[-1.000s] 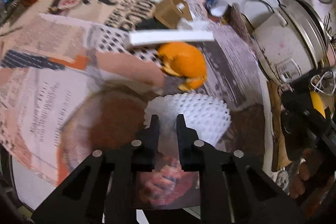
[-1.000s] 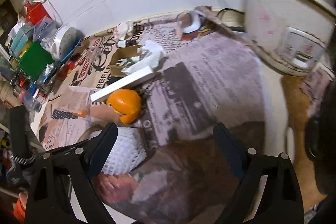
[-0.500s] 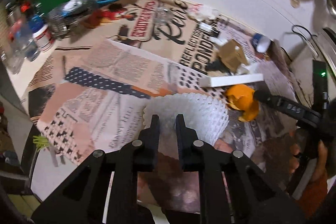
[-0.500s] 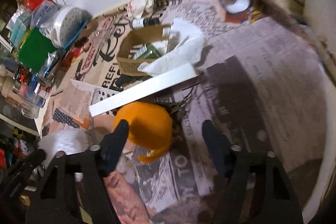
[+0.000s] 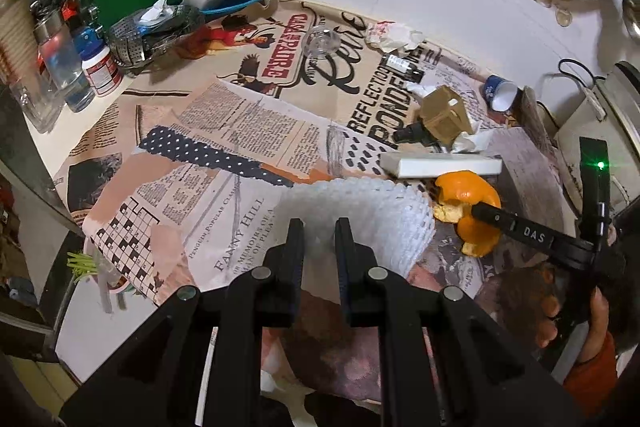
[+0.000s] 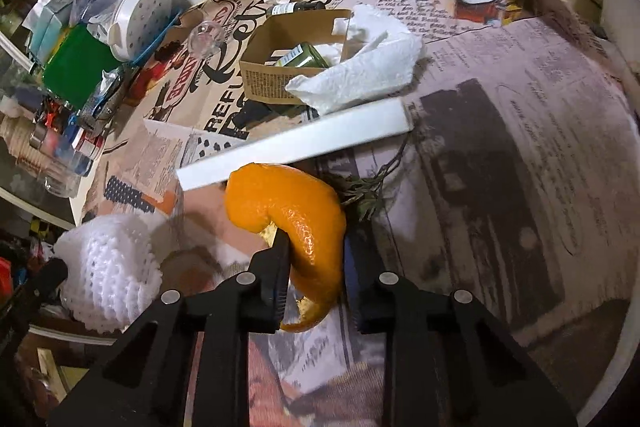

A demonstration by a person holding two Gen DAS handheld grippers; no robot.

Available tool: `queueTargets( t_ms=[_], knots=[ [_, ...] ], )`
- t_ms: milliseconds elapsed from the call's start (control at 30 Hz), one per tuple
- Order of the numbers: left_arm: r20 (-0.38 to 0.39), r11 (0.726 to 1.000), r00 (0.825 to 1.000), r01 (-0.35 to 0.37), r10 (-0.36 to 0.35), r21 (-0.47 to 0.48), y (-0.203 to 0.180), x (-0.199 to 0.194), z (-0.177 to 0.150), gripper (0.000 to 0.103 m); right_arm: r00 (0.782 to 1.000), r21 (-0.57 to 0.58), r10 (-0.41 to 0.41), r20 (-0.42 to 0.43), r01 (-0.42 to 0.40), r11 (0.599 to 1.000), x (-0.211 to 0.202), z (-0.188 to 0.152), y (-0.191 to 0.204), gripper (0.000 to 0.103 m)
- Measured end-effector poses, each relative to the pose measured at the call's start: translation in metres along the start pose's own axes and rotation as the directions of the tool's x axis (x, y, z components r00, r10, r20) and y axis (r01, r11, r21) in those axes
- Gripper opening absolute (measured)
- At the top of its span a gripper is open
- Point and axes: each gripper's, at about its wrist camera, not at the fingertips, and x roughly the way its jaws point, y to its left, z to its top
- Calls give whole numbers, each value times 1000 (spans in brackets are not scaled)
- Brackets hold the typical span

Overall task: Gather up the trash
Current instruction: 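Grasp the orange peel with the right gripper while the left gripper holds the foam net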

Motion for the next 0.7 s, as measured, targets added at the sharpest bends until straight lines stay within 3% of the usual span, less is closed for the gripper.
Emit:
queueTargets(
  t_ms=[333, 533, 700],
  knots=[
    [27, 988, 993, 107, -111, 114, 10, -28, -17, 14, 992, 66, -100, 74, 95, 993, -51, -49, 22, 21],
    [30, 953, 978, 196, -208, 231, 39, -52, -43, 14, 972, 140, -163, 167, 141, 980, -78, -92, 58, 21],
    [18, 920, 968, 231, -249, 317, 67, -69, -70, 14, 952, 203, -197, 234, 151, 968, -90, -137, 99, 21]
  ],
)
